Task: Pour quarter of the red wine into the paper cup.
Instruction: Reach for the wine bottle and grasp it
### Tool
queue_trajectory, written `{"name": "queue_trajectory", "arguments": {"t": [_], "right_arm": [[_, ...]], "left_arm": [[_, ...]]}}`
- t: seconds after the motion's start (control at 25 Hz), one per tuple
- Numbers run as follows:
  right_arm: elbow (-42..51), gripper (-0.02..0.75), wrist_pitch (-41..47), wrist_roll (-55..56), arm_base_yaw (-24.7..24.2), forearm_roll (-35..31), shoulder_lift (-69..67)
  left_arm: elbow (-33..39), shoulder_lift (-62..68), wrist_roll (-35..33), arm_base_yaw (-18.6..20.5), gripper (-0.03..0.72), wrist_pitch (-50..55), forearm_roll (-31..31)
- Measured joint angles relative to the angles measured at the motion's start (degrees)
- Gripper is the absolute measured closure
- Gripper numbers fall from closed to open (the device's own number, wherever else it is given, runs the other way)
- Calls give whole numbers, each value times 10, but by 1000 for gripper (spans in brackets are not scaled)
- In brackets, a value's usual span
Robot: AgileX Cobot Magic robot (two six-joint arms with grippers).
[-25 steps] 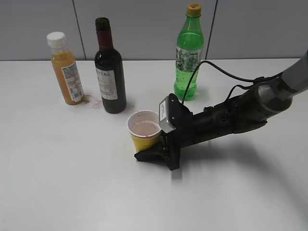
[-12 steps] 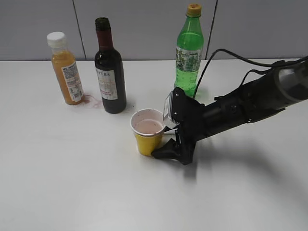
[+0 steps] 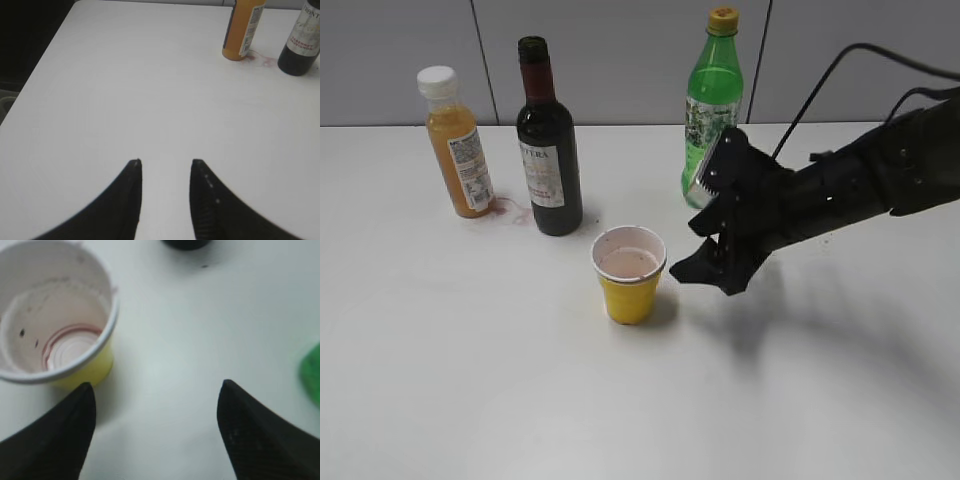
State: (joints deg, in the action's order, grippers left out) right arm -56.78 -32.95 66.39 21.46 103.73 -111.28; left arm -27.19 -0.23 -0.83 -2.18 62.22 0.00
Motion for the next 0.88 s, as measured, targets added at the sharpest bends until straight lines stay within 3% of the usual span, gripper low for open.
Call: {"name": "queue_trajectory", "arguments": {"t": [0.16,0.36,0.56,0.64,0.76,0.88], "right_arm": [[0,164,55,134,-4,2,69],[0,164,129,178,-21,4,153],[0,164,287,182,-23,5,218],[0,164,395,183,-23,0,232],[-2,164,558,181,-24,-70,243],[-33,164,637,74,-38,-234,246]], "left_arm": [[0,0,0,0,450,0,0],[0,0,0,0,450,0,0],[0,0,0,0,450,0,0],[0,0,0,0,450,0,0],[0,0,0,0,450,0,0],[0,0,0,0,450,0,0]]}}
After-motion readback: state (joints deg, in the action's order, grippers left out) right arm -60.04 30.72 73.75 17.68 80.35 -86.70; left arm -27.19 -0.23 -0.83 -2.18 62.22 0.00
